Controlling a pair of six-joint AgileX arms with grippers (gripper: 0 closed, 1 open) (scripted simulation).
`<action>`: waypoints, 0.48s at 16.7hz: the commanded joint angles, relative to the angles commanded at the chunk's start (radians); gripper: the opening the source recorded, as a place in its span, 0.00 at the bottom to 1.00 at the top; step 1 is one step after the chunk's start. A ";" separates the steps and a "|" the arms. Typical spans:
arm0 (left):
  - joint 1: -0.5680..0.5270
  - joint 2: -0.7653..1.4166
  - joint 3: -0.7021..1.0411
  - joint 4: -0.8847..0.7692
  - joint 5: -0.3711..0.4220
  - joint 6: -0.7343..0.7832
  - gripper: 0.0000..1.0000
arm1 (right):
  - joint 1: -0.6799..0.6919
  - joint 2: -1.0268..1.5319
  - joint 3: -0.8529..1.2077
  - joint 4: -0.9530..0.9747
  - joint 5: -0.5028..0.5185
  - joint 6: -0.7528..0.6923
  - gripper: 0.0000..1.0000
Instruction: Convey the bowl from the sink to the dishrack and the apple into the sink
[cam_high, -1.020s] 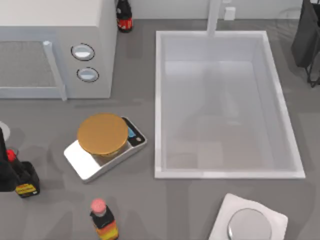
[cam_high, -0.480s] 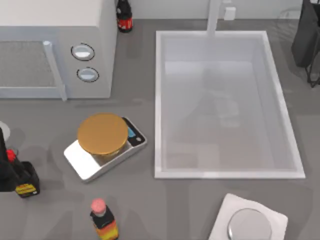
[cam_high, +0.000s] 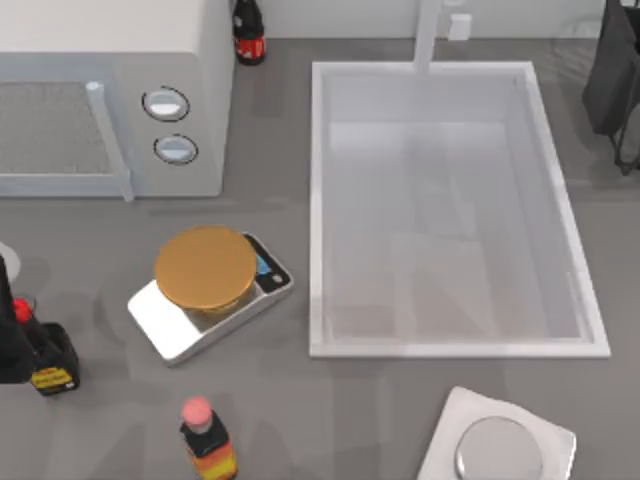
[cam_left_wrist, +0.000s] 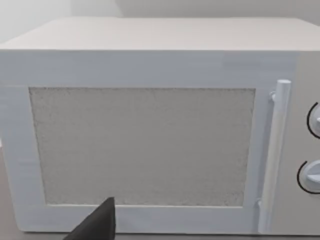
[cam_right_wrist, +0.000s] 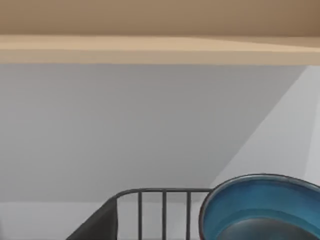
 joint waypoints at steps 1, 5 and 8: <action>0.000 0.000 0.000 0.000 0.000 0.000 1.00 | 0.015 -0.091 -0.047 -0.040 0.013 -0.001 1.00; 0.000 0.000 0.000 0.000 0.000 0.000 1.00 | 0.079 -0.473 -0.250 -0.210 0.070 -0.004 1.00; 0.000 0.000 0.000 0.000 0.000 0.000 1.00 | 0.127 -0.750 -0.402 -0.338 0.113 -0.007 1.00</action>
